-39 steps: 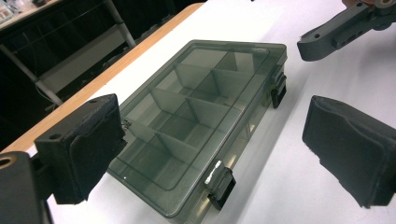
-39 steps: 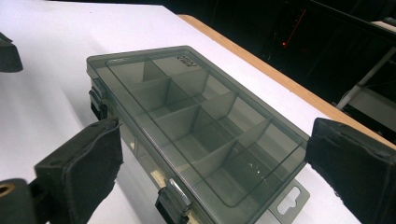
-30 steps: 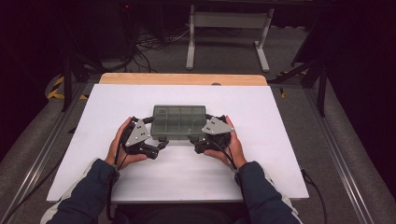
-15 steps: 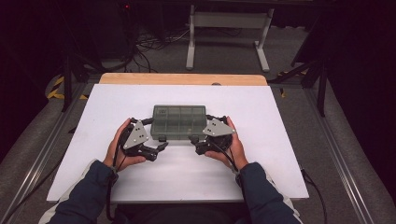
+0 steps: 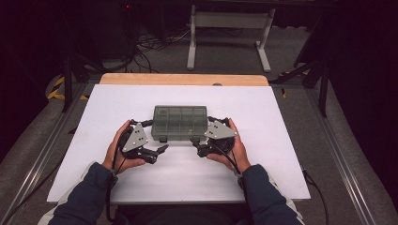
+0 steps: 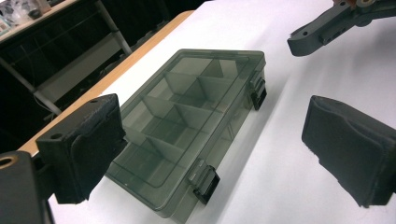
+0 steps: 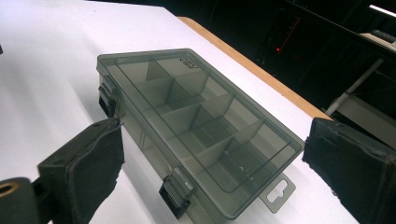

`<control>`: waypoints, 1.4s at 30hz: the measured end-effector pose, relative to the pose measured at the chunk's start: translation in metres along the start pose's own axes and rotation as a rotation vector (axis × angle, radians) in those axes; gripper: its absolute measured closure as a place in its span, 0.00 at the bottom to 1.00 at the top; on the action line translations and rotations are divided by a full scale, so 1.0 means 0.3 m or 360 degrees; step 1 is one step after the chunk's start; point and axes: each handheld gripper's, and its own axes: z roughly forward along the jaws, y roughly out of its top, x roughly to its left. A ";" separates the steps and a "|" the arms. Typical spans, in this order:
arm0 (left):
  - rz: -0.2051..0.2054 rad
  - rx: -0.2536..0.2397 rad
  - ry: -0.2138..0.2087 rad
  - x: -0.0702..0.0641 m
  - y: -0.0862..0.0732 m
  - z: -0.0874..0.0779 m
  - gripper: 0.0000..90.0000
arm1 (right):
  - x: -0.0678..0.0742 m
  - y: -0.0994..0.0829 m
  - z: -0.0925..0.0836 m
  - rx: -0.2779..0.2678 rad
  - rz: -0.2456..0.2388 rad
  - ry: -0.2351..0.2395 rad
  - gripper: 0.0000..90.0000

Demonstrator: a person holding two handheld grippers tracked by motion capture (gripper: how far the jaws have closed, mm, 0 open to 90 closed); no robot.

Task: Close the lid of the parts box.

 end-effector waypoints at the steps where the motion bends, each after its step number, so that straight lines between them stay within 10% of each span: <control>1: 0.0001 -0.0001 0.0002 -0.001 0.001 -0.003 0.07 | 0.000 0.000 -0.002 -0.0002 0.0002 -0.0001 0.06; 42: 0.0080 -0.0018 0.0020 -0.051 -0.004 -0.068 0.08 | 0.015 -0.015 -0.074 0.0008 -0.0035 -0.0019 0.06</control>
